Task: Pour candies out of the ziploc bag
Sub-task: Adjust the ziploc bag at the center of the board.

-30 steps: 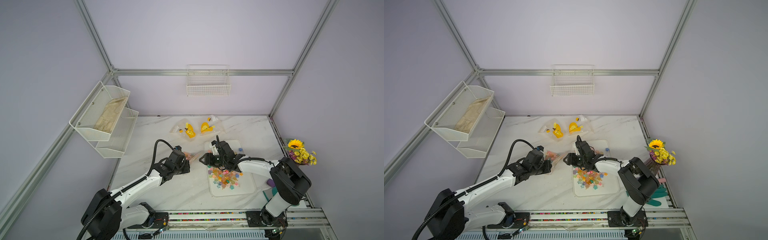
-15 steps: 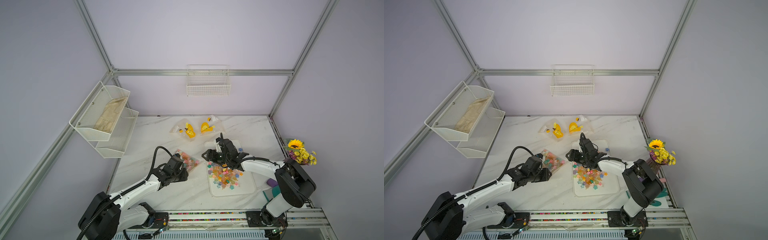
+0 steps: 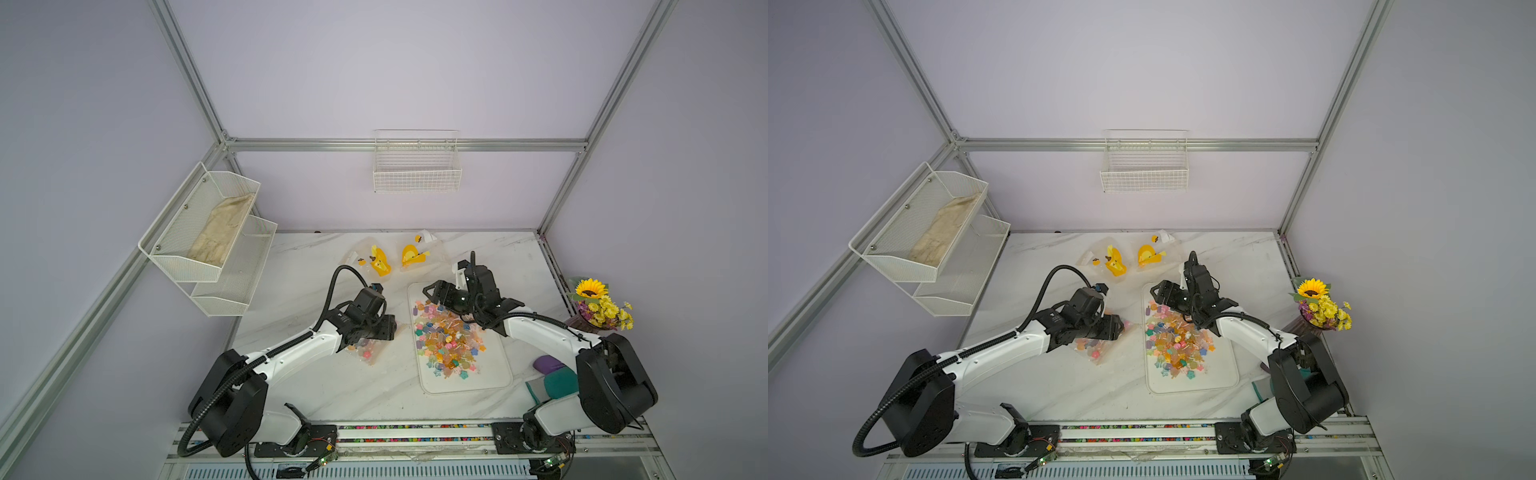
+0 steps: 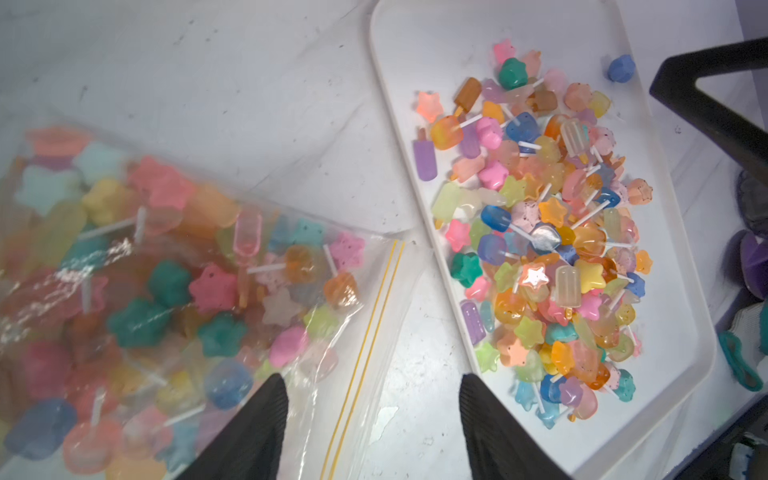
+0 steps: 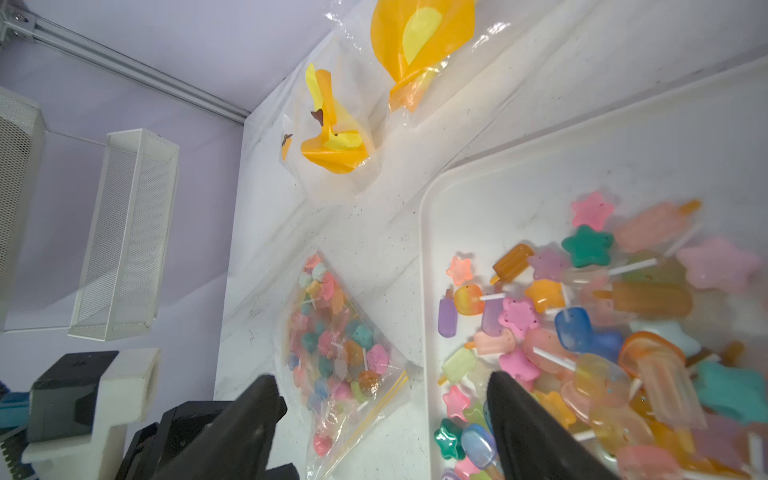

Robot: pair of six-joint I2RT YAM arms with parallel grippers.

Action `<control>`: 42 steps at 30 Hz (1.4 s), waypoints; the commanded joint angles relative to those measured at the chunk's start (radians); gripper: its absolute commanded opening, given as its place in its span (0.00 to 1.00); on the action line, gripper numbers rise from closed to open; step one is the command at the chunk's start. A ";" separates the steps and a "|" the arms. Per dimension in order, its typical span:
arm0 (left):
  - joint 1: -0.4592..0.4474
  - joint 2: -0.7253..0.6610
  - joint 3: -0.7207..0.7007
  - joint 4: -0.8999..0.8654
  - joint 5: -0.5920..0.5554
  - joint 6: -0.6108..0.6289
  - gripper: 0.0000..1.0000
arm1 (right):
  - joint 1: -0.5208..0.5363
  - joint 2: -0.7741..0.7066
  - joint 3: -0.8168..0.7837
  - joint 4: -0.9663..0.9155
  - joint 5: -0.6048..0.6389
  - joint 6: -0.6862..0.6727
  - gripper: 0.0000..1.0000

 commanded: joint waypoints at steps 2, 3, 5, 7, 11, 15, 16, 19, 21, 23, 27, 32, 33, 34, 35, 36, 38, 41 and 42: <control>-0.085 0.093 0.153 -0.071 -0.090 0.153 0.66 | -0.024 -0.029 -0.029 -0.026 -0.012 -0.018 0.82; -0.103 0.114 0.171 -0.084 -0.112 0.167 0.66 | -0.026 -0.030 -0.031 -0.025 -0.016 -0.018 0.83; -0.130 0.149 0.195 -0.101 -0.147 0.185 0.66 | -0.031 -0.028 -0.034 -0.022 -0.022 -0.021 0.83; -0.146 0.178 0.213 -0.115 -0.173 0.191 0.66 | -0.036 -0.025 -0.034 -0.020 -0.030 -0.026 0.83; -0.153 0.210 0.229 -0.129 -0.223 0.181 0.65 | -0.039 -0.021 -0.035 -0.020 -0.038 -0.029 0.83; -0.153 0.230 0.241 -0.151 -0.279 0.172 0.63 | -0.041 -0.022 -0.040 -0.018 -0.041 -0.030 0.83; -0.153 0.236 0.243 -0.157 -0.292 0.167 0.62 | -0.041 -0.022 -0.041 -0.016 -0.042 -0.030 0.83; -0.153 0.245 0.245 -0.163 -0.299 0.161 0.60 | -0.041 -0.019 -0.043 -0.015 -0.044 -0.032 0.83; -0.153 0.246 0.243 -0.163 -0.301 0.156 0.59 | -0.041 -0.016 -0.044 -0.015 -0.047 -0.032 0.83; -0.153 0.246 0.240 -0.163 -0.303 0.150 0.58 | -0.041 -0.014 -0.046 -0.014 -0.047 -0.031 0.83; -0.153 0.248 0.234 -0.163 -0.305 0.148 0.56 | -0.041 -0.013 -0.045 -0.014 -0.047 -0.030 0.83; -0.152 0.248 0.229 -0.163 -0.311 0.143 0.52 | -0.040 -0.015 -0.047 -0.014 -0.047 -0.029 0.83; -0.153 0.249 0.230 -0.163 -0.313 0.142 0.50 | -0.041 -0.015 -0.048 -0.014 -0.048 -0.029 0.83; -0.152 0.249 0.230 -0.163 -0.312 0.140 0.48 | -0.041 -0.017 -0.047 -0.014 -0.048 -0.029 0.83; -0.153 0.249 0.230 -0.163 -0.314 0.140 0.46 | -0.041 -0.017 -0.047 -0.014 -0.047 -0.029 0.83; -0.152 0.250 0.230 -0.163 -0.319 0.139 0.42 | -0.041 -0.018 -0.049 -0.014 -0.047 -0.028 0.83; -0.152 0.250 0.232 -0.163 -0.319 0.139 0.40 | -0.041 -0.019 -0.048 -0.014 -0.047 -0.028 0.83; -0.152 0.255 0.236 -0.164 -0.318 0.137 0.36 | -0.041 -0.019 -0.050 -0.014 -0.049 -0.027 0.83; -0.152 0.255 0.236 -0.163 -0.317 0.137 0.34 | -0.040 -0.017 -0.052 -0.012 -0.049 -0.027 0.83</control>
